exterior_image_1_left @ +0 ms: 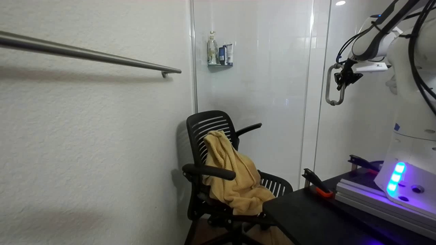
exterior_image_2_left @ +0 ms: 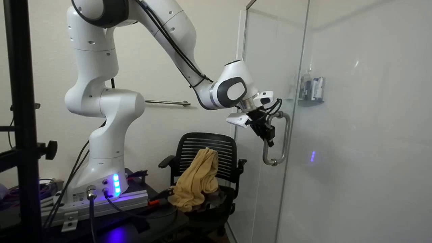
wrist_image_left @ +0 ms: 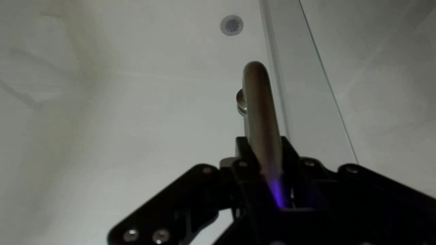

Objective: Open the glass door of the shower.

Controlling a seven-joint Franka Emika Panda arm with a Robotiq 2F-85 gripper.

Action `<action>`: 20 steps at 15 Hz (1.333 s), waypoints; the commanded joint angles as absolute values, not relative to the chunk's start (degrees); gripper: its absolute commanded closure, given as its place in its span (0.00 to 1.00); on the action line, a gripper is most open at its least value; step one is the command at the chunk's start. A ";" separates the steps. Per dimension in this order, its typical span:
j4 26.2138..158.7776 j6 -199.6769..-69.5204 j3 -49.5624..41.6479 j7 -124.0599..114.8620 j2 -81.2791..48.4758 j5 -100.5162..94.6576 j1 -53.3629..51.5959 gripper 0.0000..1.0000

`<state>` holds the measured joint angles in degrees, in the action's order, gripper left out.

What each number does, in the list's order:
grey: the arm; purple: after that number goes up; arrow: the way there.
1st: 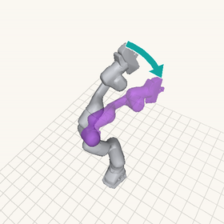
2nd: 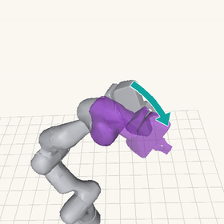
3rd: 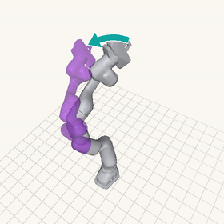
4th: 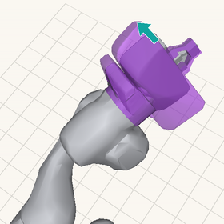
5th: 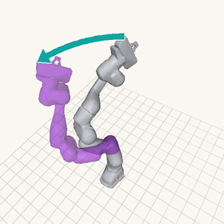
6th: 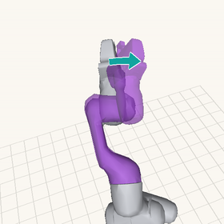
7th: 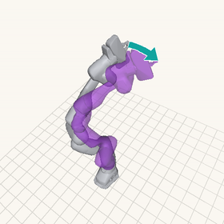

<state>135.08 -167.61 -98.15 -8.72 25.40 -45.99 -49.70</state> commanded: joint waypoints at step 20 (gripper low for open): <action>160.83 -162.38 -46.02 -30.97 32.63 -65.56 22.76 0.94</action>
